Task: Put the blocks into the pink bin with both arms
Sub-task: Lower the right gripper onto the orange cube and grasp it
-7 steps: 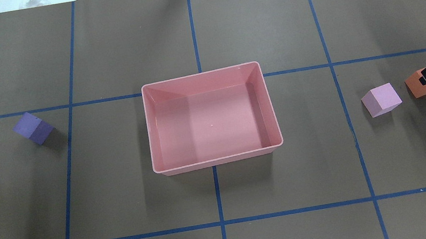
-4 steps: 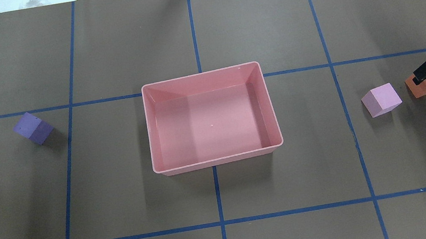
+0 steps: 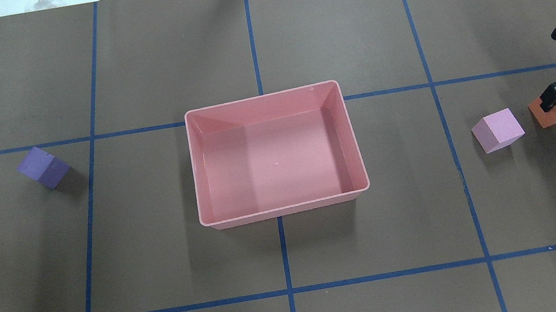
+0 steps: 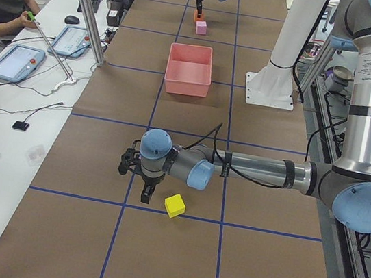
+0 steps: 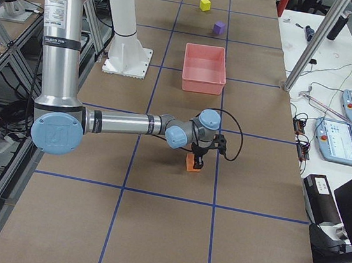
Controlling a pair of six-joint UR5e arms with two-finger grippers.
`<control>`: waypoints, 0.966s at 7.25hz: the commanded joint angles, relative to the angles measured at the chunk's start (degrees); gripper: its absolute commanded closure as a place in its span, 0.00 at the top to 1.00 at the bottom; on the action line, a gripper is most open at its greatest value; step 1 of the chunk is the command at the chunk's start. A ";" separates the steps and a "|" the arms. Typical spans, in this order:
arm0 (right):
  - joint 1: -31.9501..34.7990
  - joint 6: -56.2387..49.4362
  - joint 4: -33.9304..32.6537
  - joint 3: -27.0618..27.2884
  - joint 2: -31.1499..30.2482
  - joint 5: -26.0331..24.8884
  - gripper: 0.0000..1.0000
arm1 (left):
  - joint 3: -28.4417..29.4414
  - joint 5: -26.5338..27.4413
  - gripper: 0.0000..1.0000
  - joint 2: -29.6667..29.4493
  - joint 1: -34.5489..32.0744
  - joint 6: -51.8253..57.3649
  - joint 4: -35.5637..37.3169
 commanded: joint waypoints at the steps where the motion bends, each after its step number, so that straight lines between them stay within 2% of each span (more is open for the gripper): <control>1: 1.48 0.59 -1.13 4.12 0.45 1.57 0.00 | -0.38 -0.18 1.00 -0.35 0.00 -1.11 -0.13; 2: 3.23 0.68 -6.80 7.63 3.41 3.84 0.00 | -0.39 -0.26 1.00 -1.57 0.52 -6.25 -2.31; 3: 3.77 1.46 -15.90 11.50 7.71 6.04 0.00 | -0.21 -0.27 1.00 -1.93 3.05 -13.44 -7.03; 4: 3.78 6.52 -19.04 14.06 10.62 6.06 0.00 | -0.30 -0.18 1.00 -1.93 6.38 -21.34 -12.91; 5: 3.25 13.53 -19.07 14.96 13.35 6.58 0.00 | -0.30 0.43 1.00 -2.19 9.29 -31.86 -18.45; 6: 0.64 19.86 -19.07 15.57 16.16 7.37 0.00 | -0.04 0.61 1.00 -5.94 12.27 -43.37 -19.28; 7: -3.56 28.45 -19.16 15.93 19.67 6.33 0.00 | -0.04 3.66 1.00 -8.15 16.31 -50.88 -19.12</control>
